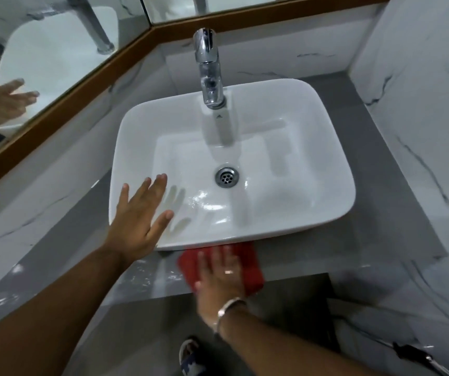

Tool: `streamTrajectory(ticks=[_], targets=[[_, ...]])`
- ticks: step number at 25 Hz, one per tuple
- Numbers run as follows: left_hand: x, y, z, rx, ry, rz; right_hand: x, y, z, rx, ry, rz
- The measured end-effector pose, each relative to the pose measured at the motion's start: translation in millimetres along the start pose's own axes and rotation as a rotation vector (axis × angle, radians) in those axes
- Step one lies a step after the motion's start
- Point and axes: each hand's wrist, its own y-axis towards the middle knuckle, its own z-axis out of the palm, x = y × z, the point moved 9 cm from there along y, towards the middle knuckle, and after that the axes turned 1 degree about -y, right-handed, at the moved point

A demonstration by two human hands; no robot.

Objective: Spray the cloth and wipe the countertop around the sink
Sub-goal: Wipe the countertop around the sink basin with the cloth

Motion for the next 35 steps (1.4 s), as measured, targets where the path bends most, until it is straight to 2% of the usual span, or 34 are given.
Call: streamTrajectory(ticks=[1,3,5,7,10,13,15,16,17,19,22,24,26,28,30,32,33,35], targets=[[2,-1,0,-0.005,0.000,0.001,38,7,17,0.084,-0.029,-0.109],[4,0,1,-0.002,-0.006,0.007,70,18,29,0.145,-0.119,-0.226],[5,1,4,0.016,-0.018,0.018,62,15,21,0.108,-0.134,-0.296],[8,1,4,0.016,-0.011,0.018,14,5,-6,0.059,-0.103,-0.282],[11,5,8,0.011,0.016,0.002,-118,-3,-53,-0.007,-0.177,-0.040],[10,7,9,-0.046,0.047,0.006,-236,-17,-87,-0.046,-0.170,0.338],[11,6,8,-0.072,0.047,0.023,-254,-29,-91,-0.167,-0.118,0.698],[11,7,8,-0.079,0.046,0.030,-236,-33,-86,-0.211,-0.088,0.841],[9,8,7,-0.087,0.046,0.035,-202,-30,-74,-0.212,-0.095,0.894],[8,7,6,-0.100,0.039,0.051,-106,-9,-33,-0.099,-0.154,0.759],[9,6,6,-0.097,0.032,0.070,50,7,27,0.032,-0.150,0.243],[8,5,5,-0.092,0.027,0.075,81,3,28,0.126,-0.143,-0.029],[8,4,4,-0.086,0.025,0.063,42,-5,8,0.099,-0.142,-0.194],[7,5,3,-0.076,0.030,0.049,-46,-12,-24,0.018,-0.161,-0.154],[8,6,4,-0.066,0.030,0.042,-177,-19,-65,-0.017,-0.220,0.106],[8,8,6,-0.060,0.030,0.031,-310,-28,-103,0.005,-0.177,0.455],[8,7,7,-0.055,0.033,0.026,-357,-35,-119,0.013,-0.109,0.617],[9,6,7,-0.054,0.039,0.020,-392,-41,-130,-0.046,-0.011,0.809]])
